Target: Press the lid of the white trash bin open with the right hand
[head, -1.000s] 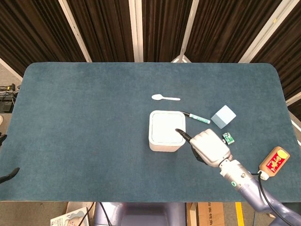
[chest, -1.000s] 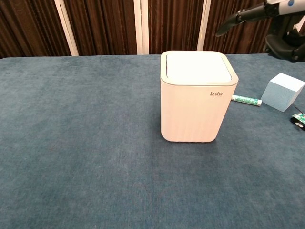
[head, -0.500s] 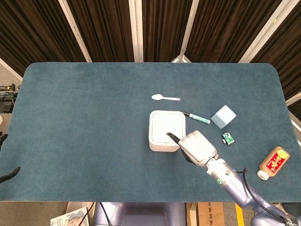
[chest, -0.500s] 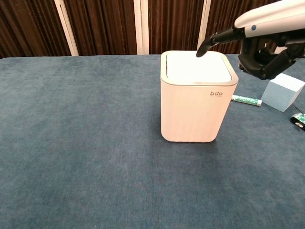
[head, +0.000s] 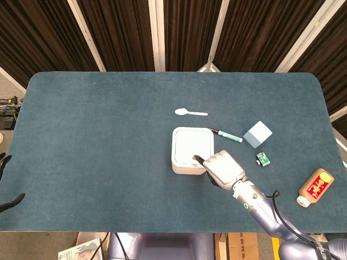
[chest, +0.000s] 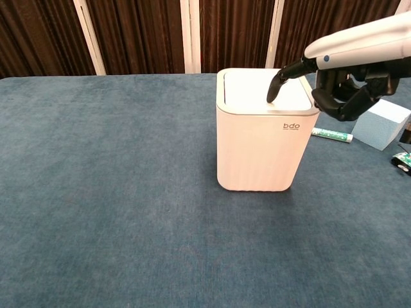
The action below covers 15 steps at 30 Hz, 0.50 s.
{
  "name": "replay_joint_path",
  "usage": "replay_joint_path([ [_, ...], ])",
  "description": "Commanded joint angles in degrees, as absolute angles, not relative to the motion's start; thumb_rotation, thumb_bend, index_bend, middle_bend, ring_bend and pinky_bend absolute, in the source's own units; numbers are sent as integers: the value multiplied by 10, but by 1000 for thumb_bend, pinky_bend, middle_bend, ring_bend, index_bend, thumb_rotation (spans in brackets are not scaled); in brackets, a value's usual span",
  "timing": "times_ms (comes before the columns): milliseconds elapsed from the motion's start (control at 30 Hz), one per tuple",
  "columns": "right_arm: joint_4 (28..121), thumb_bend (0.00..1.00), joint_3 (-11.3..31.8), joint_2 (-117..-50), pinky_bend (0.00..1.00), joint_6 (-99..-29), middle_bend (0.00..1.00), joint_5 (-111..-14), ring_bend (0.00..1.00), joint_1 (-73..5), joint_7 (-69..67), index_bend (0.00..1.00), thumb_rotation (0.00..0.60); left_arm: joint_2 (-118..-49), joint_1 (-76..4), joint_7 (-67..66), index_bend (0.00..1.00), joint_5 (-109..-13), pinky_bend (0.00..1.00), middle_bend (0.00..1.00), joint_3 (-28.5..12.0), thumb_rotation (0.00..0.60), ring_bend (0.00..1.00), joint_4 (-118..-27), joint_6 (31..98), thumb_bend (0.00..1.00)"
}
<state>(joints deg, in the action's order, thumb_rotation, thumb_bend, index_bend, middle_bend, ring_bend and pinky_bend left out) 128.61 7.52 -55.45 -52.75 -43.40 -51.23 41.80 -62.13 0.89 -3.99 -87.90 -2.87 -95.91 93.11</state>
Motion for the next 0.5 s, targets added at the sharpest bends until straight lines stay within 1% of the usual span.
replay_joint_path([
  [33,1279,841,69,-559,704,-530,832,-427,839,-518,420,281,600,-621,9,-41,121,-879,10,74,-29,600,0,-960,932,23],
  [133,1275,841,65,-563,704,-532,831,-423,839,-521,421,357,600,-622,10,-41,121,-880,10,74,-29,600,0,-960,934,23],
  [233,1273,841,62,-566,704,-535,832,-421,839,-525,421,408,600,-622,10,-41,121,-881,10,75,-28,600,0,-960,935,23],
  [300,1275,841,58,-566,704,-537,832,-420,839,-528,426,423,600,-622,11,-41,121,-882,10,75,-28,600,0,-960,936,23],
  [367,1278,841,56,-566,704,-541,832,-421,839,-531,428,384,600,-621,11,-40,121,-882,10,75,-28,600,0,-960,936,23],
  [433,1284,840,59,-564,703,-550,830,-426,836,-529,421,259,600,-621,11,-40,121,-881,10,75,-28,600,0,-960,936,23],
  [467,1287,828,62,-562,694,-557,819,-430,827,-525,413,216,600,-621,11,-40,121,-880,10,75,-28,600,0,-960,935,23],
  [500,1292,789,69,-559,661,-570,783,-436,798,-518,399,158,600,-621,11,-41,121,-878,10,76,-28,600,0,-960,935,23],
])
